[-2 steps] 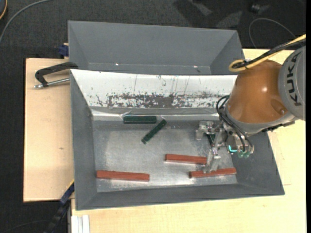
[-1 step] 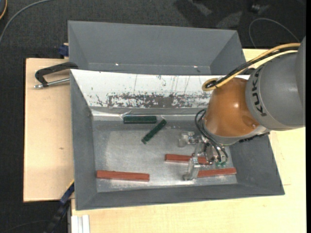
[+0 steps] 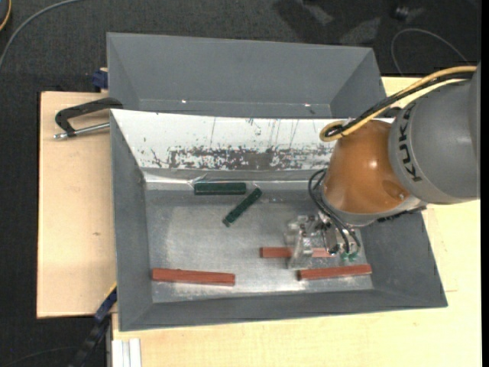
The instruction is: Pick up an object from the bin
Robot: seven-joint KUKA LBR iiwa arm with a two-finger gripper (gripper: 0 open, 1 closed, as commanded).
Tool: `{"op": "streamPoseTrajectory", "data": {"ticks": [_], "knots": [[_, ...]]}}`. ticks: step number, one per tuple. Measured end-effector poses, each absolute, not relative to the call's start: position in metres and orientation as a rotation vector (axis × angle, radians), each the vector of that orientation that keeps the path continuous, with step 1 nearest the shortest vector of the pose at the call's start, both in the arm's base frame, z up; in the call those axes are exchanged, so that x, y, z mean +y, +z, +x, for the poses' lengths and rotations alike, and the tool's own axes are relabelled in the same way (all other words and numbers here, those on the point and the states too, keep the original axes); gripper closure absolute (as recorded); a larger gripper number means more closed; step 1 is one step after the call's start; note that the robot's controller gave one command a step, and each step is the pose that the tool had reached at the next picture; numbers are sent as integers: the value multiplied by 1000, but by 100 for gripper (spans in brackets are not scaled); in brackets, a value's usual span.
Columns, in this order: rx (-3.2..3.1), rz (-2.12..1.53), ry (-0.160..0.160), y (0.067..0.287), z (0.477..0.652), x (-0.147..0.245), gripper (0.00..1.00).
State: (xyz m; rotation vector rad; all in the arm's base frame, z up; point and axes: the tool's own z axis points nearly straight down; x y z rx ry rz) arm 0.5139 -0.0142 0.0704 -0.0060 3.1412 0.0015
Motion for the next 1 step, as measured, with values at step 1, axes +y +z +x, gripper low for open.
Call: {"op": "streamPoseTrajectory", "data": {"ticks": [1], "knots": [[3128, -49, -1, 207, 508, -33, 100]]}}
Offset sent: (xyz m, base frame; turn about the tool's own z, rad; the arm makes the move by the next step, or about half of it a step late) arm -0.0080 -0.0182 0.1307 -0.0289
